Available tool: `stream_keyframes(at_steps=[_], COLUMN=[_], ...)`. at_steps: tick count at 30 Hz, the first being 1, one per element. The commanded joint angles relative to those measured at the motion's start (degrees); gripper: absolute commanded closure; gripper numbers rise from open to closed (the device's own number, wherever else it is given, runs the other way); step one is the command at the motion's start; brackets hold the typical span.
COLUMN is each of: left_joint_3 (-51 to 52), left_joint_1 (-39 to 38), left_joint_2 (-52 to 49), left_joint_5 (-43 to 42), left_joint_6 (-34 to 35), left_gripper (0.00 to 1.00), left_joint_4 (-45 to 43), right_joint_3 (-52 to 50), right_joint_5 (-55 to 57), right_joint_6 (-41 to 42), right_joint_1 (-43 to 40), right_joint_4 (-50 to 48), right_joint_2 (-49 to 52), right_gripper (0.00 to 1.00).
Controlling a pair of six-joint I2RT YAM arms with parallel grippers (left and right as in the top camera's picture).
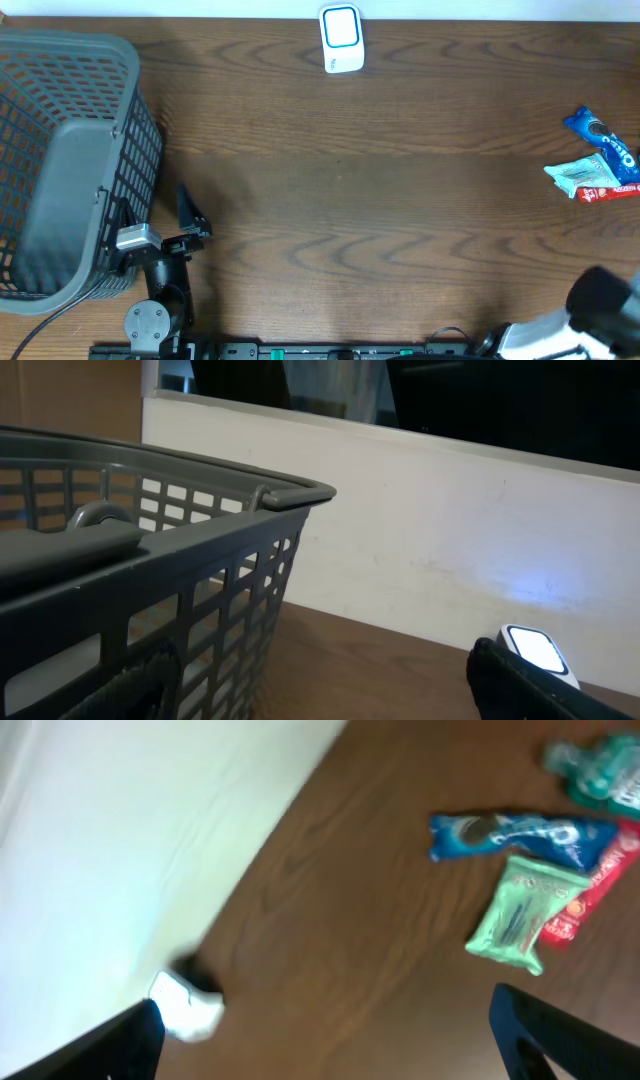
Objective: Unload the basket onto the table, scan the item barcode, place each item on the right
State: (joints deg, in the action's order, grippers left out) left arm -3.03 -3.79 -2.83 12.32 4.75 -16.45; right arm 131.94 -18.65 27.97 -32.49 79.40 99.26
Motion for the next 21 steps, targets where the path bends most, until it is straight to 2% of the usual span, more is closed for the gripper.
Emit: stream_keyframes(at_steps=[1,11,14,17,21], left_joint_3=[-0.02,-0.02,-0.02,-0.02,-0.02], left_joint_1=[0.2,0.2,0.2,0.2,0.2], left_joint_2=[0.42,0.42,0.42,0.42,0.42], left_joint_5=[-0.31,-0.31,-0.31,-0.31,-0.31], left_joint_6=[0.48,0.48,0.48,0.48,0.48], left_gripper=[0.08,0.08,0.08,0.08,0.08], left_joint_4=[-0.04,-0.04,-0.04,-0.04,-0.04], right_joint_3=[0.17,0.17,0.17,0.17,0.17], right_joint_5=[-8.79,-7.54,-6.73,-0.9,-2.58], right_joint_6=[-14.45,-14.32,-14.47,-16.46,-18.21], right_joint_1=[-0.04,-0.09,-0.09,-0.09,-0.13], right_joint_4=[1.33,1.4,1.36,1.7,2.38], right_joint_2=[-4.24,-14.05,-15.19,-15.54,-15.61], right_gripper=[0.01,0.01,0.01,0.01,0.01])
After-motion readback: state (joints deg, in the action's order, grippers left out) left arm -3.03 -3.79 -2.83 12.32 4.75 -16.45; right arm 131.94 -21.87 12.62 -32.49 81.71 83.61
